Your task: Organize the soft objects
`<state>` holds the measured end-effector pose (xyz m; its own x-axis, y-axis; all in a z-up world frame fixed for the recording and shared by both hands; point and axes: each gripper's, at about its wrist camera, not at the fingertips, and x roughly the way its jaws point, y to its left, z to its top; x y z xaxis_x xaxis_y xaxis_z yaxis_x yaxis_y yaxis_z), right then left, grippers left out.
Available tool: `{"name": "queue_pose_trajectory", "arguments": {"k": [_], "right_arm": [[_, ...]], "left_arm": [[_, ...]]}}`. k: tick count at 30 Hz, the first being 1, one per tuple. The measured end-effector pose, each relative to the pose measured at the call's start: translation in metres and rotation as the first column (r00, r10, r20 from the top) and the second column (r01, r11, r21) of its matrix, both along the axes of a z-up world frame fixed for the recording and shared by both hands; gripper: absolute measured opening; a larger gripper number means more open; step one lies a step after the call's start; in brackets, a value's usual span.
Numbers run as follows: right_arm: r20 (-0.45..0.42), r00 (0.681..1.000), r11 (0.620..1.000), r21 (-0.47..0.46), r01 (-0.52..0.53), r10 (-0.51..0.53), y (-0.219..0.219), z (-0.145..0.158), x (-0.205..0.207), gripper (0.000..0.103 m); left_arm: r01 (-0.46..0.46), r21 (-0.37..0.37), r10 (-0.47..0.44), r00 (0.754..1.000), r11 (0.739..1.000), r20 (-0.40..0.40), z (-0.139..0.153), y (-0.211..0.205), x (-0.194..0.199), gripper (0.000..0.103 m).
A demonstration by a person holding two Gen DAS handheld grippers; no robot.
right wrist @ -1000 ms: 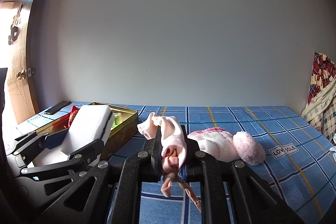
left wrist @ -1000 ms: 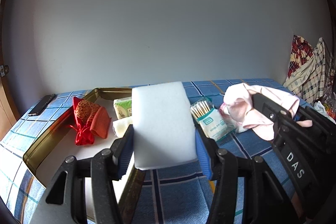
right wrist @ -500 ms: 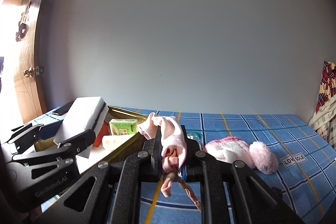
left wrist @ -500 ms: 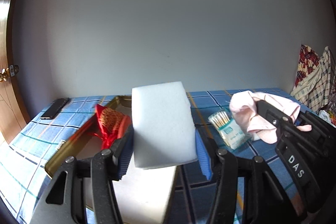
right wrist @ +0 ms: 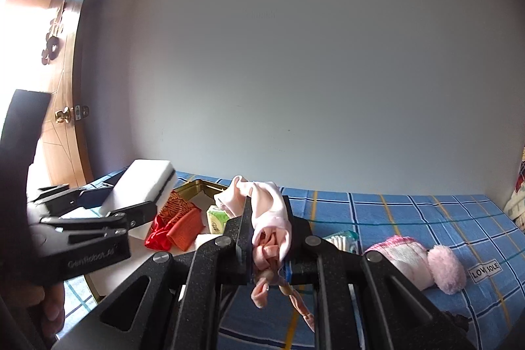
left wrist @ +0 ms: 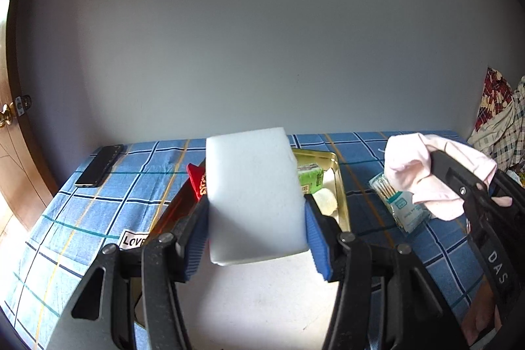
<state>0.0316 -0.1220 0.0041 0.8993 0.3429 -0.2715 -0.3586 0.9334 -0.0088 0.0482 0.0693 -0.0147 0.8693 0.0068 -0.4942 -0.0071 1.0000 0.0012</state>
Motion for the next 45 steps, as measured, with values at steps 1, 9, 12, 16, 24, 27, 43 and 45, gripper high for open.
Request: {"name": "queue_pose_trajectory", "arguments": {"k": [1, 9, 12, 16, 24, 27, 43, 45], "right_arm": [[-0.001, 1.0, 1.0, -0.002, -0.006, 0.006, 0.003, 0.001, 0.0, 0.014], [-0.015, 0.999, 0.999, 0.003, -0.04, 0.04, 0.011, 0.003, 0.015, 0.014], [-0.027, 0.999, 0.999, 0.008, -0.042, 0.043, 0.011, 0.001, 0.022, 0.014], [-0.042, 0.998, 0.999, 0.006, -0.042, 0.042, 0.017, -0.004, 0.027, 0.014], [-0.065, 0.997, 0.999, -0.001, -0.046, 0.046, 0.023, -0.011, 0.04, 0.014], [-0.07, 0.996, 0.999, -0.004, -0.049, 0.049, 0.033, -0.009, 0.045, 0.014], [-0.115, 0.988, 0.994, -0.039, -0.104, 0.099, 0.055, -0.01, 0.059, 0.014], [-0.126, 0.986, 0.993, -0.042, -0.113, 0.107, 0.058, -0.013, 0.063, 0.014]], "left_arm": [[0.002, -0.001, -0.002, 1.0, 1.0, -0.007, 0.002, 0.002, 0.004, 0.054], [0.019, 0.014, -0.017, 0.995, 1.0, -0.098, 0.009, 0.014, 0.051, 0.054], [0.027, 0.012, -0.025, 0.989, 1.0, -0.147, 0.006, 0.015, 0.068, 0.054], [0.026, 0.026, -0.021, 0.984, 0.999, -0.177, 0.002, 0.015, 0.087, 0.054], [0.032, 0.043, -0.021, 0.971, 0.999, -0.237, -0.009, 0.017, 0.115, 0.062], [0.027, 0.049, -0.014, 0.972, 0.998, -0.236, -0.011, 0.018, 0.11, 0.077], [-0.068, 0.018, 0.07, 0.99, 0.998, -0.124, 0.002, 0.048, 0.049, 0.094], [-0.078, 0.002, 0.078, 0.989, 0.997, -0.124, 0.002, 0.052, 0.045, 0.094]]}}
